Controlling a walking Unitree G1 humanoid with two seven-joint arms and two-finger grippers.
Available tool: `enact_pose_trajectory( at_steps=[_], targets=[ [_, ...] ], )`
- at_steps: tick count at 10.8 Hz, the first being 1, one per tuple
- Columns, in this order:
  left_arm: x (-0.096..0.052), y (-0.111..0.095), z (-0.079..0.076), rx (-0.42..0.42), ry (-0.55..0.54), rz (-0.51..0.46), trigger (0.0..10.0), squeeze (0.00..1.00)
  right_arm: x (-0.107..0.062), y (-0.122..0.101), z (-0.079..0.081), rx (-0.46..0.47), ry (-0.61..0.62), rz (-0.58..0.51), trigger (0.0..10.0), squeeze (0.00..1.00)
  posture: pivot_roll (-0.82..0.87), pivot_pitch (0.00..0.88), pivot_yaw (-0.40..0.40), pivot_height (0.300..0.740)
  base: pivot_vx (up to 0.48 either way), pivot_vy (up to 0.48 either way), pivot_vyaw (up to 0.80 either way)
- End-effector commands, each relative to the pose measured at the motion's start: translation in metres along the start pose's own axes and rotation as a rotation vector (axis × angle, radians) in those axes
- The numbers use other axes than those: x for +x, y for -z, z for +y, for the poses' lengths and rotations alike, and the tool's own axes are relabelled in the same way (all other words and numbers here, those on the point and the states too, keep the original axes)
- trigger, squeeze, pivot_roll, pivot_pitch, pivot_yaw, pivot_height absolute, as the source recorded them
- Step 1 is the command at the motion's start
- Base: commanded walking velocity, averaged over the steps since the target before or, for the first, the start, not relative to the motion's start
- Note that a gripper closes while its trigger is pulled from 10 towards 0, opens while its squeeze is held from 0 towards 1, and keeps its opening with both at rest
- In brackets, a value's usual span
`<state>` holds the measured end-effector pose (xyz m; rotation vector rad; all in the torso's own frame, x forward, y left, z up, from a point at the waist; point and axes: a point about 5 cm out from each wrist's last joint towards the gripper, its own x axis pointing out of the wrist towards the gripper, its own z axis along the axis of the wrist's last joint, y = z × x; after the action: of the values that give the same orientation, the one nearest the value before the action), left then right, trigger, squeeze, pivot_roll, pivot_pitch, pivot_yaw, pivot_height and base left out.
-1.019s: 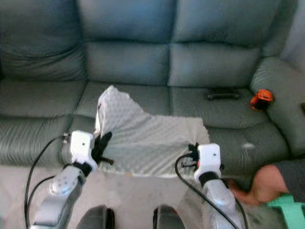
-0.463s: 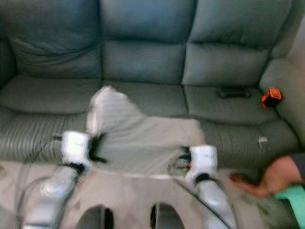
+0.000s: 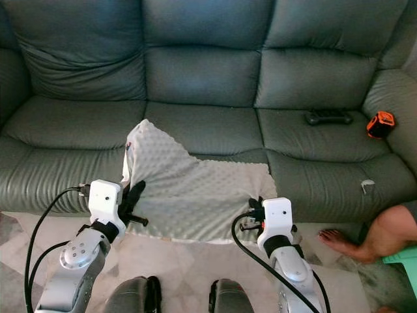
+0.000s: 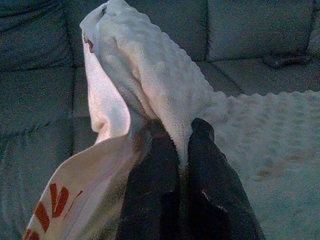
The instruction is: Move the pillow to the sofa
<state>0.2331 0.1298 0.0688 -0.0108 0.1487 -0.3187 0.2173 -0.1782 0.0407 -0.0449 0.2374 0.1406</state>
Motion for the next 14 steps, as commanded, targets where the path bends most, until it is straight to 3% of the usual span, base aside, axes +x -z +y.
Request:
enact_pose_trajectory(
  at_steps=[1,10,14],
  targets=[
    [-0.0002,-0.0065,-0.0037,0.005,0.022,-0.035,10.0,0.00,-0.0008,-0.0050,-0.0002,-0.005,0.002,-0.024,10.0,0.00,-0.06,0.143,-0.053,0.740,0.352,0.000,0.00],
    [-0.0002,-0.0073,-0.0036,0.009,0.026,-0.033,10.0,0.00,0.0023,-0.0095,0.0037,0.000,-0.011,-0.035,10.0,0.00,-0.05,0.148,-0.052,0.740,0.360,0.000,-0.05],
    [0.0004,-0.0084,0.0040,0.038,-0.032,-0.040,10.0,0.00,0.0053,-0.0101,0.0058,0.004,-0.023,-0.037,10.0,0.00,-0.04,0.151,-0.051,0.740,0.000,0.000,0.00]
  ],
)
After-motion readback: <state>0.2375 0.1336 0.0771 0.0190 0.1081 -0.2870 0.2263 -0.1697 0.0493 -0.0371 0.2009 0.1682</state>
